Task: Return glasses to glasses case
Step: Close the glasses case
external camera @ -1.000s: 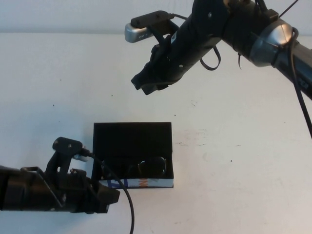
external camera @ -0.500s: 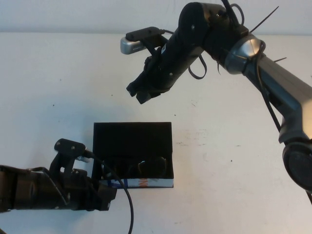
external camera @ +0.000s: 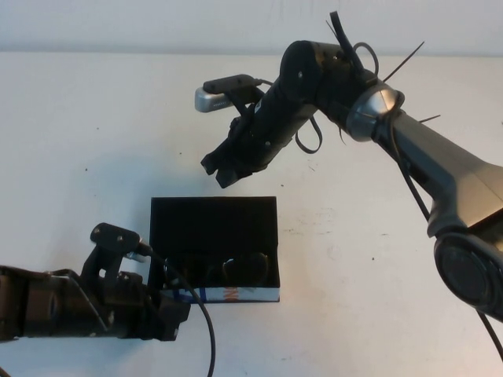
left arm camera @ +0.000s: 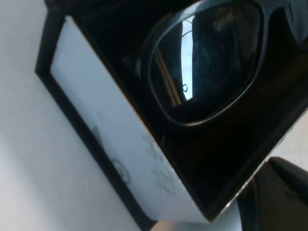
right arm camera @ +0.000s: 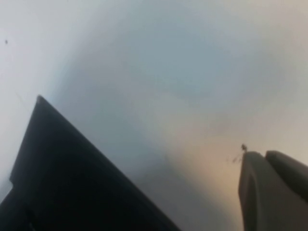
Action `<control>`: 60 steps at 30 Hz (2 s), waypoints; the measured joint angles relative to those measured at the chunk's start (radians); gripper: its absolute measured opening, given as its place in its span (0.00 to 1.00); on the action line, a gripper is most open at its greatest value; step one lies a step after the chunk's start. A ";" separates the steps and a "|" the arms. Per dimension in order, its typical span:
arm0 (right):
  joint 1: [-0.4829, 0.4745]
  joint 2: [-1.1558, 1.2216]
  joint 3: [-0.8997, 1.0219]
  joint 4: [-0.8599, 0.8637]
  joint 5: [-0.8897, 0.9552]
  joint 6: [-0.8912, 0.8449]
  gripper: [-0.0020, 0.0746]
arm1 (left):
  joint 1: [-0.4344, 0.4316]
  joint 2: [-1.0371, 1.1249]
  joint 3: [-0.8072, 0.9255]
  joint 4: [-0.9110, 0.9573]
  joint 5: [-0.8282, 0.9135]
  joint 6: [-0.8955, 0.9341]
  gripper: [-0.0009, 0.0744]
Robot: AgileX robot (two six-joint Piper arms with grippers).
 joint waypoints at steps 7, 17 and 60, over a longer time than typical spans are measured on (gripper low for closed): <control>0.000 0.007 0.000 0.004 0.044 0.000 0.01 | 0.000 0.000 0.000 0.000 0.000 0.000 0.01; 0.000 0.019 0.000 0.027 0.078 0.000 0.01 | 0.000 0.000 0.000 0.000 0.000 0.000 0.01; 0.093 -0.297 0.489 0.040 0.078 0.008 0.01 | 0.000 0.000 0.000 -0.002 -0.002 0.000 0.01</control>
